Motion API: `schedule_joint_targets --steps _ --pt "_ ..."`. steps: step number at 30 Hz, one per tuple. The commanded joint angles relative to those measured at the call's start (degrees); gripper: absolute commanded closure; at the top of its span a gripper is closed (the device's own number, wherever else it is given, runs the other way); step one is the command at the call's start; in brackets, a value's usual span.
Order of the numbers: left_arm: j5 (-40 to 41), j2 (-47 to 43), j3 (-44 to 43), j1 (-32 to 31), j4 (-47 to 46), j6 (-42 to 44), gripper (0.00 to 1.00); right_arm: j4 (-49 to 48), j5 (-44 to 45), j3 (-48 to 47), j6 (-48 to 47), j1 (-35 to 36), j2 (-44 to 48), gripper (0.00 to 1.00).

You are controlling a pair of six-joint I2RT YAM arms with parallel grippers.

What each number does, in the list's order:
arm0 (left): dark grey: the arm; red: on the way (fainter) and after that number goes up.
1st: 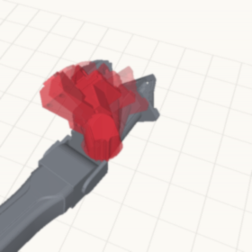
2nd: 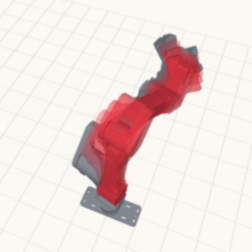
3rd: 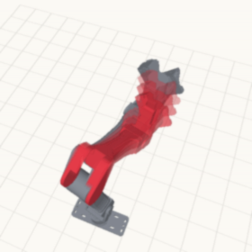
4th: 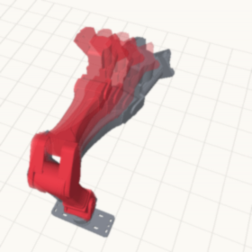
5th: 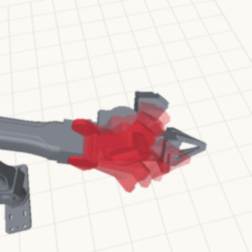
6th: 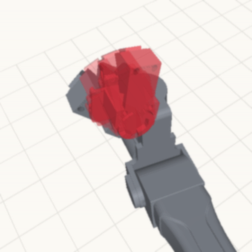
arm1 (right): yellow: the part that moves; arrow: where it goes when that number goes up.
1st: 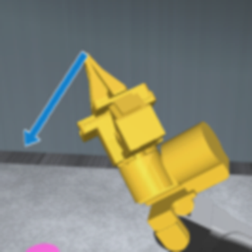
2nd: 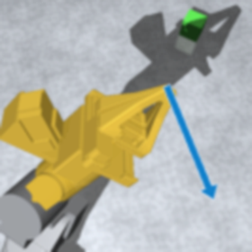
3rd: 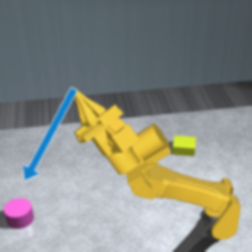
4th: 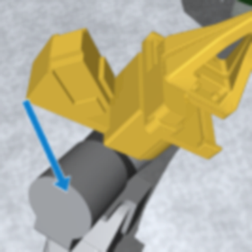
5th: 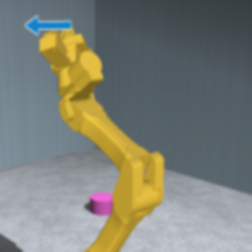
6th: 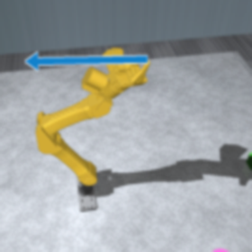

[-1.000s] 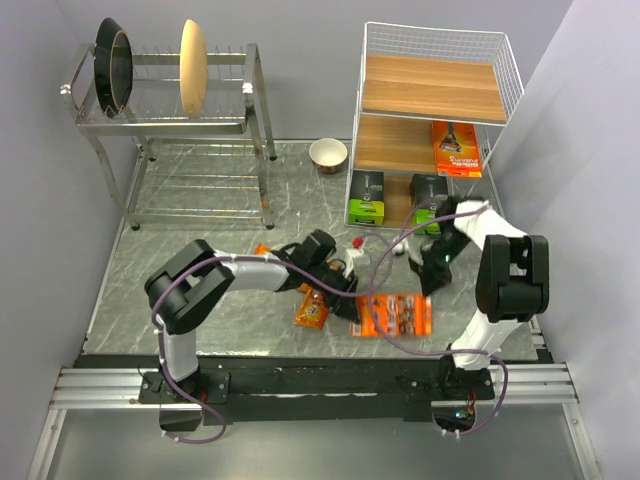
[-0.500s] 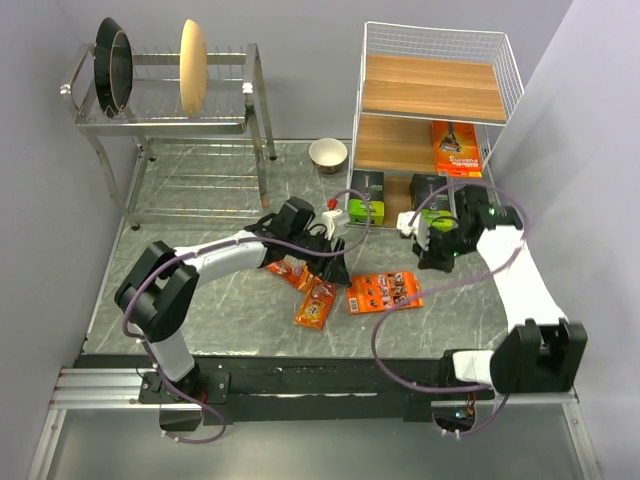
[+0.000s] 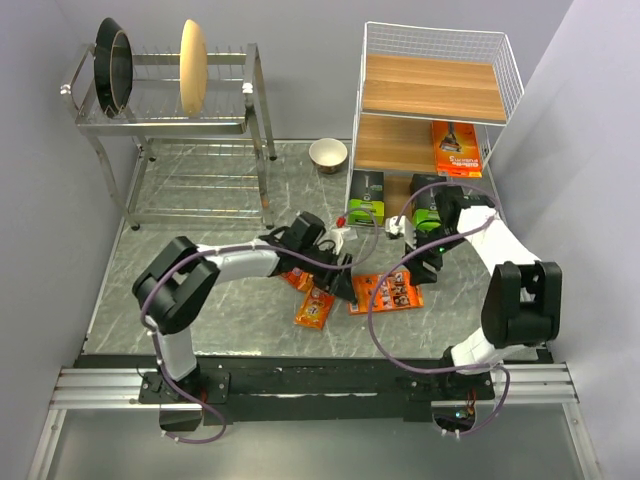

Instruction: Place and organize the shaving razors onto the shelf

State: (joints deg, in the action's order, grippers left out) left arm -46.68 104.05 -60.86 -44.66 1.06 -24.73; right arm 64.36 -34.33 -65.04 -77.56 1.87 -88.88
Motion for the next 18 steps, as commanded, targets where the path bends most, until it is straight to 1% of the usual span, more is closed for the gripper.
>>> schedule_joint_targets --steps 1,3,6,12,18 --pt "-1.8 2.6 -3.9 -2.4 -2.3 1.5 0.36 -0.9 0.5 -2.3 -5.6 -0.9 -4.7 0.27" --pt "-1.6 4.6 -5.1 -3.0 -1.8 1.6 0.37 0.1 -0.1 -5.0 -5.8 -1.6 -8.7 0.27" --pt "-0.7 6.2 -5.3 -3.2 -2.0 1.7 0.38 0.4 -0.3 -7.4 -6.6 -3.2 -12.1 0.27" --pt "1.8 9.1 -6.1 -3.4 0.5 3.5 0.4 0.5 1.5 -8.8 -10.0 -4.3 -16.9 0.27" --pt "3.4 11.4 -6.9 -3.4 2.5 5.2 0.42 -0.3 1.3 -9.1 -11.1 -4.8 -20.3 0.27"
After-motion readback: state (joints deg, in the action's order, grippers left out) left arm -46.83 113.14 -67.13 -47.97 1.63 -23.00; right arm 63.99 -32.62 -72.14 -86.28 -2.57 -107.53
